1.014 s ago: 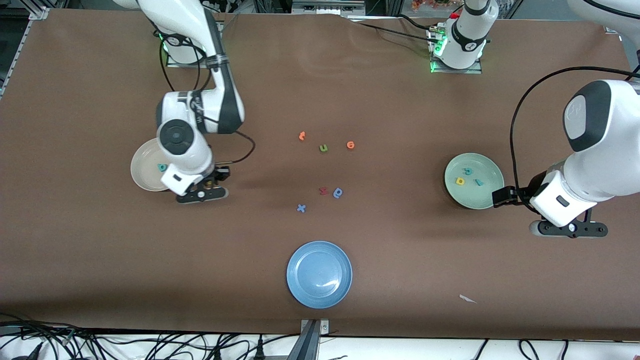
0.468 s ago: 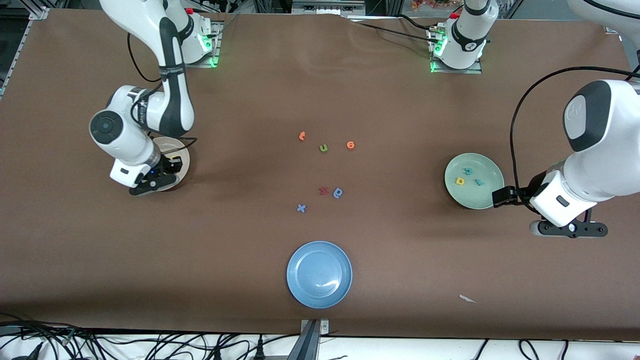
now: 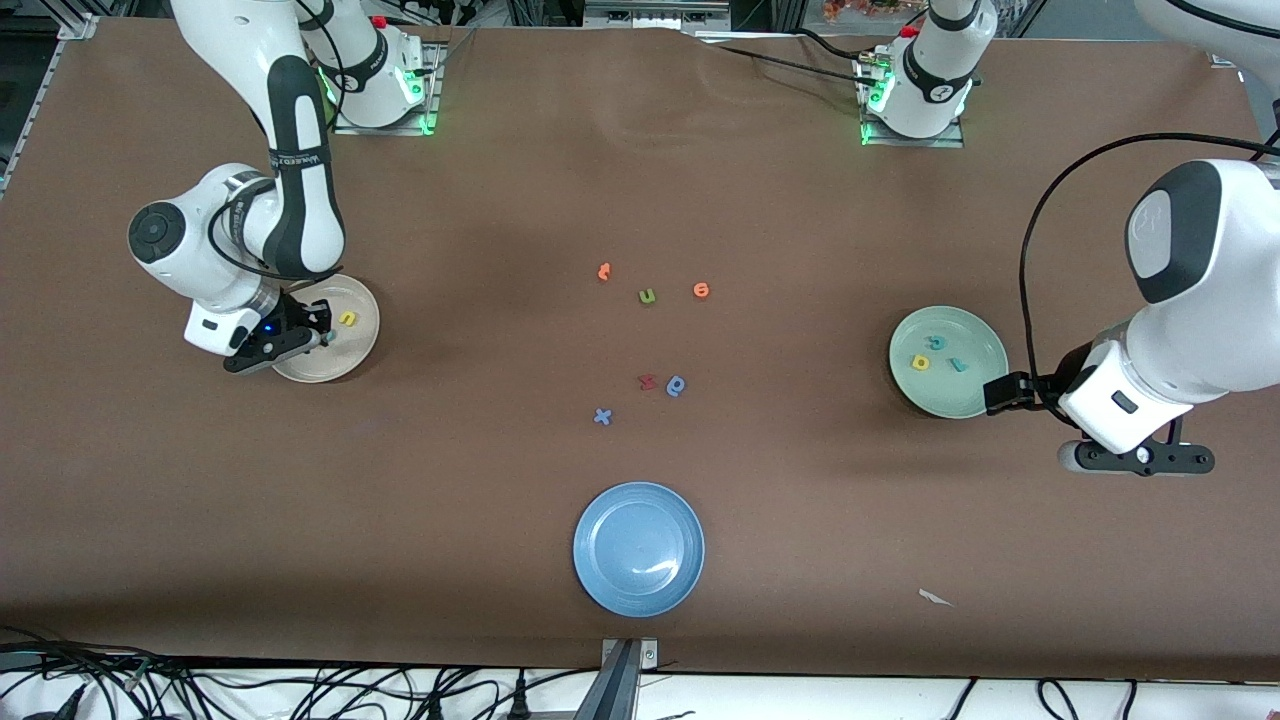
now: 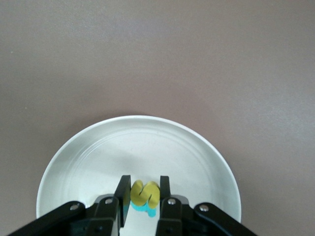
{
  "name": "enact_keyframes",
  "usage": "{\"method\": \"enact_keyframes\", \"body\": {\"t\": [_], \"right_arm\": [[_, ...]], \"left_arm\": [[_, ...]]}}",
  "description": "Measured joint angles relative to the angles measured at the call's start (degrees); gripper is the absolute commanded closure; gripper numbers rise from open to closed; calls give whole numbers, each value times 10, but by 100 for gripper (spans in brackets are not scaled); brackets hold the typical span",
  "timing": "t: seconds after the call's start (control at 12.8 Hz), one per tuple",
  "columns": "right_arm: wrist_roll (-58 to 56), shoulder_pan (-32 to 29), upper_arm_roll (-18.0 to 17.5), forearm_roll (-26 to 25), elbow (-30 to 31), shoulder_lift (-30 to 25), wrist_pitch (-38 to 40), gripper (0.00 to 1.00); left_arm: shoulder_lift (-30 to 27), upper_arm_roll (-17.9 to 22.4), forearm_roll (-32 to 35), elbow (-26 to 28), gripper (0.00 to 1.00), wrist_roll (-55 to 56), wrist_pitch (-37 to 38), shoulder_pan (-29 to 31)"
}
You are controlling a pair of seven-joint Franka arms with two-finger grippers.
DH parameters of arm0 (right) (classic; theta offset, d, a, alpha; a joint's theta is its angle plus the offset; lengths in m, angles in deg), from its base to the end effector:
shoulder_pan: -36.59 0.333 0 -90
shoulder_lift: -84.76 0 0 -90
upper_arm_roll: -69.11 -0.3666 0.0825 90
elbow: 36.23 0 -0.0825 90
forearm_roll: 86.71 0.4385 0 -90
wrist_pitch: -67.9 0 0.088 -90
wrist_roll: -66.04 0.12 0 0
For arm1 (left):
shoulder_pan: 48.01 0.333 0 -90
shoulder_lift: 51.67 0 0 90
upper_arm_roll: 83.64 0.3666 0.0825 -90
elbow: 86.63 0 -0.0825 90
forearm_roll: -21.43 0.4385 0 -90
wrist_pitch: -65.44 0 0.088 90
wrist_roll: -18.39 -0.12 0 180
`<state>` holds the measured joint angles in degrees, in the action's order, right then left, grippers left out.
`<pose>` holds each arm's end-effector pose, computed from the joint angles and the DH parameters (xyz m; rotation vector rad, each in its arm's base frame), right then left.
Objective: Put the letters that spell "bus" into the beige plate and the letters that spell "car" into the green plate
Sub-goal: 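Lower the right gripper over the white plate and release the s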
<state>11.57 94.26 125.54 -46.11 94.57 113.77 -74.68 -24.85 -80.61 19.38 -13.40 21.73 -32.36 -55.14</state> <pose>0.5690 -0.0018 0.2149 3.0481 0.7006 0.0476 0.7654 -0.0672 0.5047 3.1321 -0.0203 -0.0616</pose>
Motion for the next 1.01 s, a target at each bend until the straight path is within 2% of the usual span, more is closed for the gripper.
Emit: {"method": "enact_keyframes", "body": {"t": [0.08,0.16,0.39,1.01], "right_arm": [[0,1,0,1,0,0,0,19],[0,1,-1,8,0,0,0,0],[0,2,-1,32,0,0,1,0],[25,2,-1,38,-4,0,1,0]], "left_arm": [[0,0,0,0,0,0,0,0],[0,0,0,0,0,0,0,0],[0,0,0,0,0,0,0,0],[0,0,0,0,0,0,0,0]]}}
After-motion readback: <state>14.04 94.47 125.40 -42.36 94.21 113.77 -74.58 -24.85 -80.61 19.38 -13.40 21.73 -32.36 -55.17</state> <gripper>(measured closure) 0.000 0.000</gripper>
